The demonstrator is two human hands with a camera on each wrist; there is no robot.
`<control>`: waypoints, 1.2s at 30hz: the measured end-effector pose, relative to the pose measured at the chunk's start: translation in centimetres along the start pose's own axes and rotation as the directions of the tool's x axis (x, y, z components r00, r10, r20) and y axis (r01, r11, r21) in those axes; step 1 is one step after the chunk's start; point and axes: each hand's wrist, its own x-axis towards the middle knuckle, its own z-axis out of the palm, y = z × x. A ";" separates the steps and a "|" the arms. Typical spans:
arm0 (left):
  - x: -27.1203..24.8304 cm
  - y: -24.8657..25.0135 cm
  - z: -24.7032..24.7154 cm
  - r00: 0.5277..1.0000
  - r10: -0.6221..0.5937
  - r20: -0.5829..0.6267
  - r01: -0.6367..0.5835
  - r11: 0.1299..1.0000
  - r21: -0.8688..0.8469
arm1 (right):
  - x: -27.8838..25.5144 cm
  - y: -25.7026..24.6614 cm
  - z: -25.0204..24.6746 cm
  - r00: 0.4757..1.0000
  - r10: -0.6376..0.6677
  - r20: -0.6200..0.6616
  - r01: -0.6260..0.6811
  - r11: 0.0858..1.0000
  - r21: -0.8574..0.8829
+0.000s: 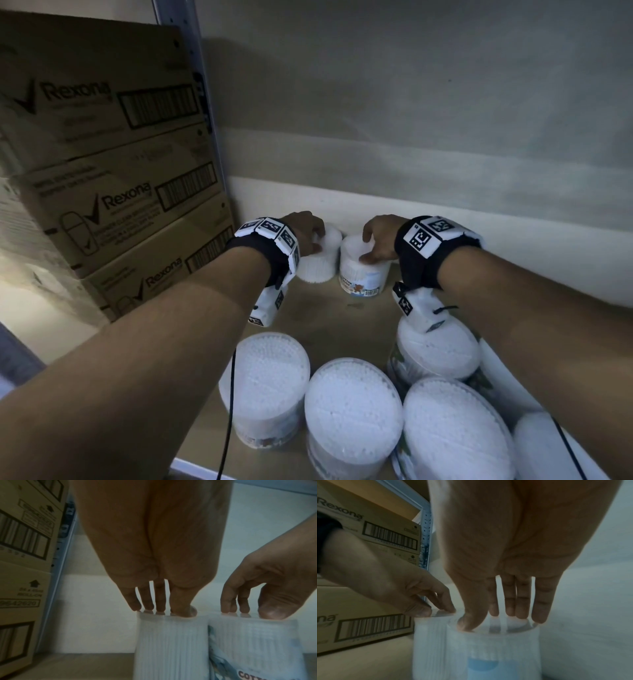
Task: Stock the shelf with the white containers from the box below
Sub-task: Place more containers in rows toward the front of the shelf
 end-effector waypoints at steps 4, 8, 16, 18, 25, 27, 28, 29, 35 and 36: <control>0.0 -0.2 0.0 1.000 0.001 -0.006 -0.001 1.000 -0.009 | -0.1 0.1 -0.1 0.999 -0.037 -0.006 0.037 0.999 -0.018; 0.0 -0.2 -0.3 1.000 0.007 -0.004 -0.007 1.000 -0.017 | -0.2 0.3 -0.2 0.996 -0.086 -0.004 0.086 0.995 -0.046; 0.0 -0.3 0.0 1.000 0.016 -0.019 -0.016 1.000 -0.016 | 0.0 0.8 -0.7 0.994 -0.097 0.047 0.098 0.995 -0.035; 0.1 -0.2 0.0 1.000 0.022 -0.016 -0.022 1.000 -0.016 | 0.2 0.8 -0.6 0.995 -0.093 0.036 0.095 0.994 -0.045; -0.1 -0.4 -0.7 0.996 0.077 0.038 -0.078 0.997 0.011 | 0.9 0.9 -0.2 0.996 -0.082 0.025 0.084 0.995 -0.059; -0.2 -0.5 -1.2 0.993 0.093 0.068 -0.094 0.996 0.012 | 1.2 0.9 -0.1 0.997 -0.080 0.024 0.081 0.995 -0.062; -0.4 -0.4 -1.4 0.992 0.100 0.082 -0.100 0.995 0.003 | 1.4 1.0 0.0 0.997 -0.075 0.025 0.076 0.995 -0.064; -0.4 -0.4 -1.5 0.990 0.107 0.087 -0.106 0.994 -0.012 | 1.5 1.0 0.1 0.997 -0.070 0.022 0.072 0.995 -0.065; 0.1 0.7 -0.3 0.997 0.024 -0.074 -0.028 0.998 -0.053 | 1.7 0.6 0.2 0.999 -0.044 0.017 0.045 0.996 -0.080; 0.4 1.0 0.0 0.997 0.006 -0.078 -0.007 1.000 -0.014 | 1.8 0.6 0.2 0.999 -0.043 0.020 0.045 0.995 -0.086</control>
